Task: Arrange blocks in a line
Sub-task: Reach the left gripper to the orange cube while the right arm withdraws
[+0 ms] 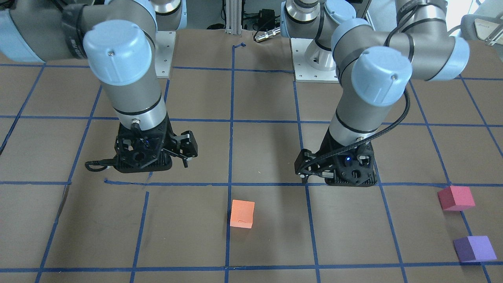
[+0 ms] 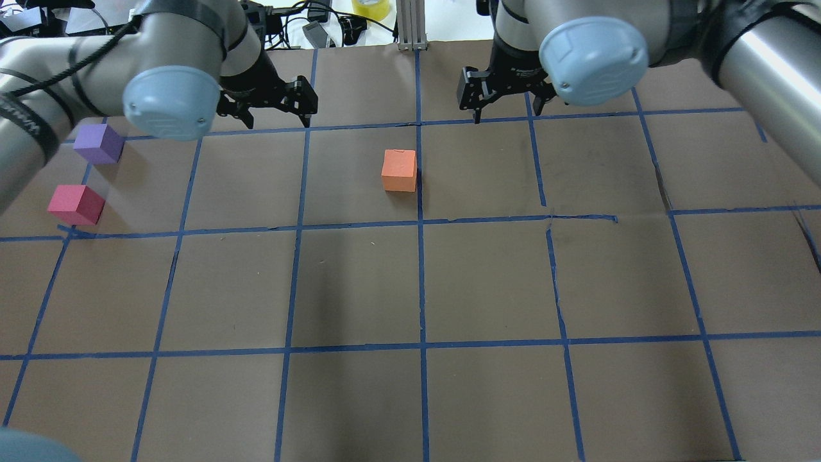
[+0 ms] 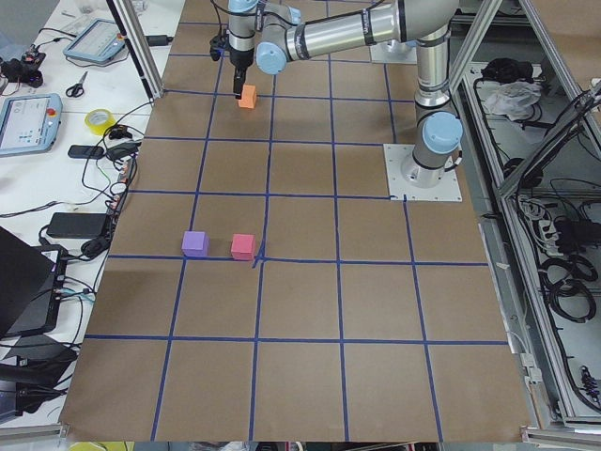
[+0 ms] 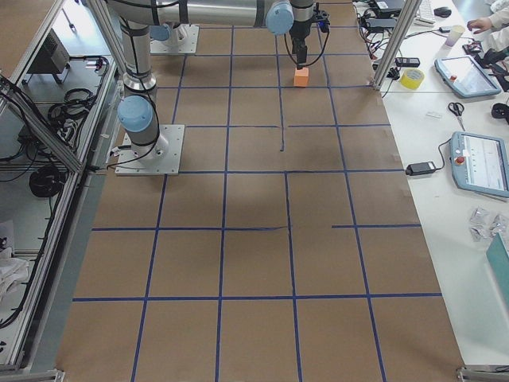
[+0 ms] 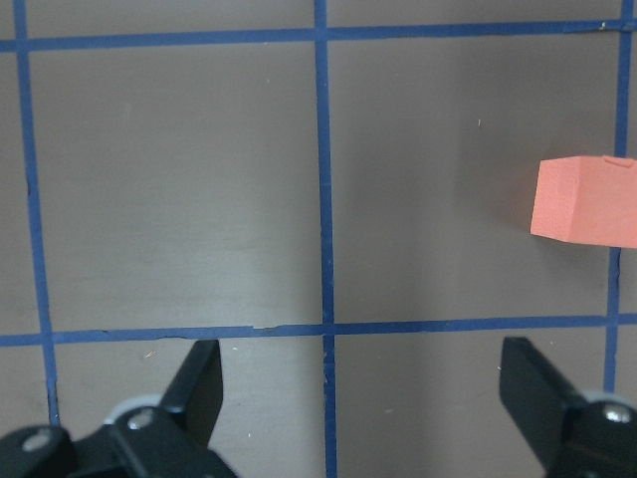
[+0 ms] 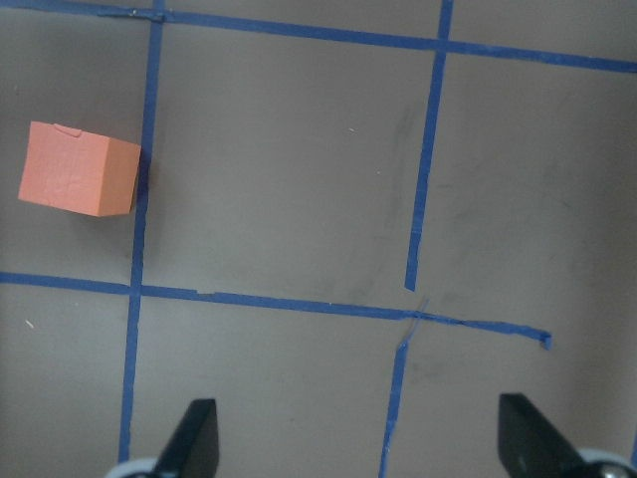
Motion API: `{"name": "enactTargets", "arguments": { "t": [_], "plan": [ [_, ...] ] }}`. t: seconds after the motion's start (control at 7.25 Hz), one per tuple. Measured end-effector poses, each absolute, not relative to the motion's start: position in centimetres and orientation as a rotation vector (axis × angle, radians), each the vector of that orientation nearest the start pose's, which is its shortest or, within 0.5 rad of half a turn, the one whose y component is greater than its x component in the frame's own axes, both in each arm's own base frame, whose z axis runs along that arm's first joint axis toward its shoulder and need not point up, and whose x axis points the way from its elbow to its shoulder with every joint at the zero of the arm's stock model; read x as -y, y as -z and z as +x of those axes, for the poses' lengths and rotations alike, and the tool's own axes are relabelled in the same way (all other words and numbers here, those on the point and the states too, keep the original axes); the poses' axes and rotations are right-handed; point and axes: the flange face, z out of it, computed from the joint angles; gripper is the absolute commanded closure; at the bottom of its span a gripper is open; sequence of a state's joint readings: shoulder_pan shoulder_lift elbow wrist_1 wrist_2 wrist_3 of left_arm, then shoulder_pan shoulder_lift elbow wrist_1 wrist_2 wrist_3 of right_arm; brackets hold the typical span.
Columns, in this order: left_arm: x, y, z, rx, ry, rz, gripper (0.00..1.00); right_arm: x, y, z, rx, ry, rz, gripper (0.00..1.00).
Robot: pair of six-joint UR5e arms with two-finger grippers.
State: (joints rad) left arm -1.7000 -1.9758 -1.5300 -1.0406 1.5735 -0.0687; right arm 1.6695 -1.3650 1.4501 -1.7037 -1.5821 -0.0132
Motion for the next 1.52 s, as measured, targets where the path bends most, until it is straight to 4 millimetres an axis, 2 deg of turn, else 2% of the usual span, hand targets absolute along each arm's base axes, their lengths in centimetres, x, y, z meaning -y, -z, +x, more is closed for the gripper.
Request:
{"name": "enactTargets", "arguments": {
  "t": [0.14, 0.41, 0.69, 0.97, 1.24, 1.38, 1.52],
  "plan": [
    [63.4, -30.6, -24.2, -3.152, 0.27, 0.116, 0.0, 55.1, -46.5, 17.4, -3.148, 0.054, -0.179, 0.0],
    [64.1, -26.0, -28.1, -3.191, 0.28, 0.135, 0.0, 52.8, -47.3, 15.8, -3.15, 0.04, -0.194, 0.0],
    [63.9, -23.3, -31.3, -3.216, 0.304, 0.095, 0.0, 51.8, -48.1, 15.2, -3.169, 0.069, -0.203, 0.0],
    [63.7, -21.1, -32.4, -3.219, 0.28, 0.107, 0.0, 51.4, -48.4, 14.5, -3.222, 0.062, -0.311, 0.0],
    [63.6, -19.7, -32.9, -3.215, 0.251, 0.118, 0.0, 51.2, -48.5, 14.4, -3.23, 0.054, -0.383, 0.0],
    [63.5, -19.4, -33.0, -3.211, 0.244, 0.116, 0.07, 51.1, -48.6, 14.4, -3.226, 0.059, -0.392, 0.0],
    [63.5, -19.2, -33.0, -3.208, 0.238, 0.108, 0.39, 51.1, -48.8, 14.4, -3.224, 0.071, -0.402, 0.0]
  ]
}}
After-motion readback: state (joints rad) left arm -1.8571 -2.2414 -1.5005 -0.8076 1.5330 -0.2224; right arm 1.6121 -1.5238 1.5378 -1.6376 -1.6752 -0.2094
